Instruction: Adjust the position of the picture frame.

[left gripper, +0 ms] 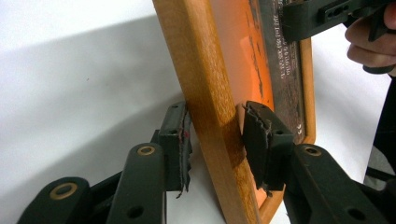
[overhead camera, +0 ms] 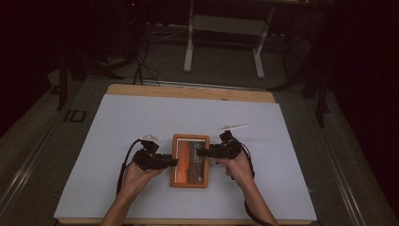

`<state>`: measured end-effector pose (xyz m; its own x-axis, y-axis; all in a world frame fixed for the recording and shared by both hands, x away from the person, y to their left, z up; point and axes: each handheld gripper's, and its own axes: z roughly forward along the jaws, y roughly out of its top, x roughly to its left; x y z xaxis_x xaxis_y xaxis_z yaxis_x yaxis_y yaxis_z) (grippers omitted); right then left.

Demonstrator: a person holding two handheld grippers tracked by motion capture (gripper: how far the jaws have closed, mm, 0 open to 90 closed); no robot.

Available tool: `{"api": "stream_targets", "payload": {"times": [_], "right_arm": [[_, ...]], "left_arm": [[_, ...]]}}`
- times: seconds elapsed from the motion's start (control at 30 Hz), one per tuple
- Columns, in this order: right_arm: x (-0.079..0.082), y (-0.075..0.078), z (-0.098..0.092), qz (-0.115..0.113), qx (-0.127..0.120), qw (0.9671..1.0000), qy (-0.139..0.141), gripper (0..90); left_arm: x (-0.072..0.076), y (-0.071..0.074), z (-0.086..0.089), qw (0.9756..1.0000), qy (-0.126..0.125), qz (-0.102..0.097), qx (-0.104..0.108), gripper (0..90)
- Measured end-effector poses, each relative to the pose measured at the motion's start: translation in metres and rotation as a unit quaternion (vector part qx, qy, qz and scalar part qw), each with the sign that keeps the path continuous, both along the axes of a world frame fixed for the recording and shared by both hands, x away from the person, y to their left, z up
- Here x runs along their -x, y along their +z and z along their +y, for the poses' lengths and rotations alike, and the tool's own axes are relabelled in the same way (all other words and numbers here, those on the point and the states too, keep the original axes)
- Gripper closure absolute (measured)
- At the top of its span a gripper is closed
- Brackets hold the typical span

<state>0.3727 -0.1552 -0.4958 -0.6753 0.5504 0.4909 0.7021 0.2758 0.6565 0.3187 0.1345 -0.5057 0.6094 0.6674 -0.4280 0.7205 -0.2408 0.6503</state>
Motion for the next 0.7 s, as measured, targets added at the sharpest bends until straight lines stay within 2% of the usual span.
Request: {"api": "stream_targets", "payload": {"times": [0.03,0.13,0.17,0.2,0.23,0.27,0.3,0.33,0.37,0.4,0.6,0.7], "right_arm": [[0.0,0.0,0.0,0.0,0.0,1.0,0.0,49.1],[-0.005,-0.008,0.001,0.018,0.002,0.9998,-0.009,46.9],[-0.005,-0.008,0.001,0.018,0.002,0.9998,-0.009,46.9],[-0.006,-0.011,0.001,0.024,0.005,0.9996,-0.013,45.9],[-0.006,-0.011,0.001,0.024,0.005,0.9996,-0.013,45.9],[-0.007,-0.014,0.001,0.027,0.017,0.9993,-0.018,45.1],[-0.007,-0.014,0.001,0.027,0.017,0.9993,-0.018,45.1],[-0.008,-0.018,0.001,0.03,0.03,0.9989,-0.021,45.3],[-0.008,-0.018,0.001,0.03,0.03,0.9989,-0.021,45.3],[-0.009,-0.022,-0.001,0.029,0.041,0.9984,-0.026,46.5],[-0.006,-0.023,-0.006,0.029,0.037,0.9985,-0.027,47.2],[-0.006,-0.023,-0.007,0.028,0.037,0.9986,-0.027,47.5]], "left_arm": [[0.0,0.0,0.0,1.0,0.0,0.0,0.0,61.3],[-0.005,-0.004,-0.001,0.9999,0.0,0.011,-0.002,59.4],[-0.006,-0.005,-0.001,0.9999,0.0,0.015,0.0,59.4],[-0.011,-0.008,0.0,0.9996,-0.004,0.028,0.009,59.2],[-0.011,-0.008,0.0,0.9996,-0.004,0.028,0.009,58.9],[-0.014,-0.011,0.001,0.9993,-0.005,0.035,0.013,58.1],[-0.016,-0.013,0.001,0.9991,-0.006,0.039,0.014,58.1],[-0.019,-0.018,0.0,0.9988,-0.007,0.048,0.011,55.3],[-0.019,-0.018,0.0,0.9988,-0.007,0.048,0.011,54.3],[-0.022,-0.022,0.001,0.9982,-0.011,0.057,0.017,53.7],[-0.027,-0.022,0.0,0.9982,-0.031,0.049,0.018,53.3],[-0.027,-0.023,0.001,0.9982,-0.033,0.047,0.019,53.1]]}}
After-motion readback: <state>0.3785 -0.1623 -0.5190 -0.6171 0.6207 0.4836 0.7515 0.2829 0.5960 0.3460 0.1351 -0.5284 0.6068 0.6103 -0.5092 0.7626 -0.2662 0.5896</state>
